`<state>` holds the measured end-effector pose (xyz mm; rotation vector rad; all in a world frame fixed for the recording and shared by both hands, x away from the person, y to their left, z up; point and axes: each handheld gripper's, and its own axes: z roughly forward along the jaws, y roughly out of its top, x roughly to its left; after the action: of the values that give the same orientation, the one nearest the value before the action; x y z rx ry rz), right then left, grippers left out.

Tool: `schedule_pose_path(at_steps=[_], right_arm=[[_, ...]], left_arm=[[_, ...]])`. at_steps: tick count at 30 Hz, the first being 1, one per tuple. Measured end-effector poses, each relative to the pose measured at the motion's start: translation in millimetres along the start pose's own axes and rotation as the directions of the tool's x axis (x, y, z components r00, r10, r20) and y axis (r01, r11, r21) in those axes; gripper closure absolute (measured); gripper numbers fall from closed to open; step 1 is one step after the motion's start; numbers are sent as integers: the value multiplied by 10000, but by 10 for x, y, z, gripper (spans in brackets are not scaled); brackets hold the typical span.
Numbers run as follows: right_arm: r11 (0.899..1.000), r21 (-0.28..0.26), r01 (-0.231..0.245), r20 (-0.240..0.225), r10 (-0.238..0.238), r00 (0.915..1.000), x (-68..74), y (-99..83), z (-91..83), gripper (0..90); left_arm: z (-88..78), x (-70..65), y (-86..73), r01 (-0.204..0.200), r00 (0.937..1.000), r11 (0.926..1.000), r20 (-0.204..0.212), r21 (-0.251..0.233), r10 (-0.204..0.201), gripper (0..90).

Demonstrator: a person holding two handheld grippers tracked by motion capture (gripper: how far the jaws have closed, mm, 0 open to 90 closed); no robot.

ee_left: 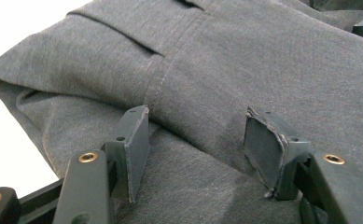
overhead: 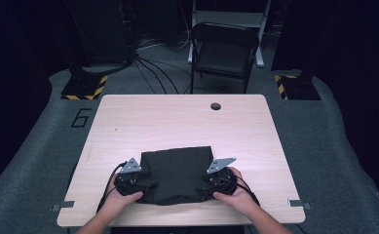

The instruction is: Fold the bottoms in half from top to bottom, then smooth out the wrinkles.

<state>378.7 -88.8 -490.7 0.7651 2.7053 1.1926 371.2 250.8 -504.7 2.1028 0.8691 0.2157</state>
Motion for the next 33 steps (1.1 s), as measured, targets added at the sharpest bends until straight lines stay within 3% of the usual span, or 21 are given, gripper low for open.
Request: schedule_pose_path(at_steps=[3, 7, 17, 20, 28, 33], right_arm=[[9997, 132, 198, 44, -199, 9998, -11, -31, 20, 435], [10000, 30, -23, 115, 23, 9999, -12, -50, 29, 426], [10000, -1, -29, 232, 29, 9997, -12, -88, 41, 406], [9999, -71, -142, 289, 144, 9995, -6, -100, 43, 399], [9994, -189, -293, 474, 302, 9984, 22, -113, 52, 394], [9987, -300, -409, 561, 425, 9975, 40, -118, 59, 392]], left_arm=[[16, 19, -11, 122, 9999, 9999, -28, 29, -122, 406], [38, 53, -15, 196, 9998, 9998, -93, 31, -196, 407], [98, 109, 4, 139, 9994, 9999, -316, 73, -136, 407], [119, 128, 14, 347, 9989, 9994, -325, -40, -348, 410], [152, 181, 54, 190, 9990, 9998, -404, 18, -189, 413], [173, 215, 75, 296, 9986, 9996, -445, -36, -297, 420]])
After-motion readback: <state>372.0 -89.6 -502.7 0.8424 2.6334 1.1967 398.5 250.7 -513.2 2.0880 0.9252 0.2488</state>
